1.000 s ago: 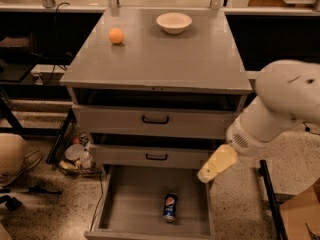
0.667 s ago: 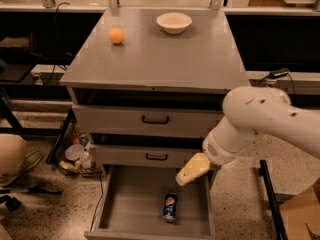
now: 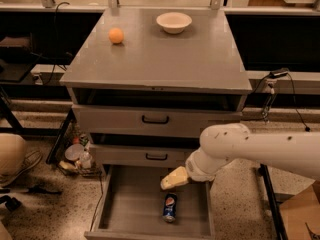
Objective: Pick pepsi can from bottom drawer and place on counter
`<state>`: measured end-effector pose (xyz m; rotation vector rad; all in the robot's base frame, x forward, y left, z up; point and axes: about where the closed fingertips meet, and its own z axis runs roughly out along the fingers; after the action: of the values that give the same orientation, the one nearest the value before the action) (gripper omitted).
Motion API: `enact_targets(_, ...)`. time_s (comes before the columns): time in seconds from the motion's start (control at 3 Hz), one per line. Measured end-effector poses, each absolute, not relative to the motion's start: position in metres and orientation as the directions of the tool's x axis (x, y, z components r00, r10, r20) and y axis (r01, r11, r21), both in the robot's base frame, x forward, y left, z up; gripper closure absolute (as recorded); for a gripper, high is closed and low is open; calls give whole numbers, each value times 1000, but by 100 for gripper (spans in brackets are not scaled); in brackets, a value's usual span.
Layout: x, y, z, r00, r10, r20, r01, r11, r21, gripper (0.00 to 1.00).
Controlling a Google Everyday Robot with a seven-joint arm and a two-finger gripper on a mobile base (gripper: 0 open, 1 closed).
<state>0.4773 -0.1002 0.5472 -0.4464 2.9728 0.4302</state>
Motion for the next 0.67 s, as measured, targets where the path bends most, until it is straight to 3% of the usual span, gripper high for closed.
enact_targets(0.33, 484, -90, 481, -987, -81, -138, -126, 925, 358, 0)
enact_targets(0.67, 484, -90, 481, -987, -81, -138, -126, 925, 358, 0)
